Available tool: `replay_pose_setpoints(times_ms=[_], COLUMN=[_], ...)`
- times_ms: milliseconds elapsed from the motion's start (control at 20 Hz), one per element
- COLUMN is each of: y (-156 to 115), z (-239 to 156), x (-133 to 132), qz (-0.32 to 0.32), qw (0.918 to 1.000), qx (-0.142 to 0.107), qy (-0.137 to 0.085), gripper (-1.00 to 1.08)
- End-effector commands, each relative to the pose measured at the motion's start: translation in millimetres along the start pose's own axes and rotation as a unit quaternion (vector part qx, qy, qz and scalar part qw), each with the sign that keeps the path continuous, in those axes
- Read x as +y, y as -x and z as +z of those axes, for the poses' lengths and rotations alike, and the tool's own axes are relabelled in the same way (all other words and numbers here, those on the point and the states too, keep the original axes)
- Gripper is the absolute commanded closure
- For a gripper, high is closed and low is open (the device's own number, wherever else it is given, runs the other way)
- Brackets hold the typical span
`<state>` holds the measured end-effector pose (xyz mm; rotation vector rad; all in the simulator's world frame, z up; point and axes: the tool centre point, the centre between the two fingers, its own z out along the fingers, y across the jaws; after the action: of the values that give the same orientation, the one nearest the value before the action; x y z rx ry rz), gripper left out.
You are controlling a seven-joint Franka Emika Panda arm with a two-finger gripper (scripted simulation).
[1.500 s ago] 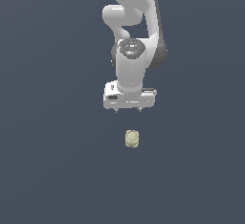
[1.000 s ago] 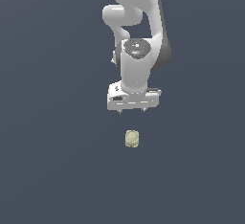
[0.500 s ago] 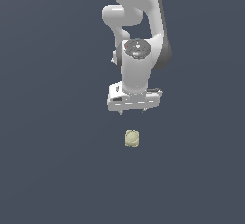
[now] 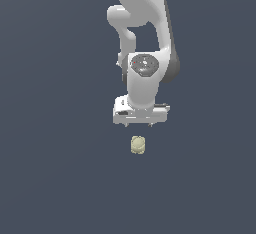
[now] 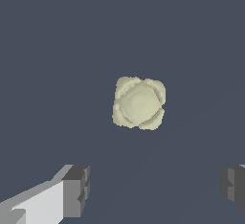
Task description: Pick up the object and move it to a goal position.
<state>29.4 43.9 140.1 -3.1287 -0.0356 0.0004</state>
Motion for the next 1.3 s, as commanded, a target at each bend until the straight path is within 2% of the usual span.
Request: replay_pose_setpoints(times_ms=[0,550,1000,1250], y=[-10,-41,-43,-43], z=[10,46,54,75], x=[0,0,0,0], qz=[0.014,0.059,0.063,0.064], qw=[0.9999,0.9982,0.9980,0.9979], qx=[0.000,0.000,0.000,0.000], qy=[0.001,0.006,0.006,0.006], gripper=[-0.92,-0.92,-0.92,-0.92])
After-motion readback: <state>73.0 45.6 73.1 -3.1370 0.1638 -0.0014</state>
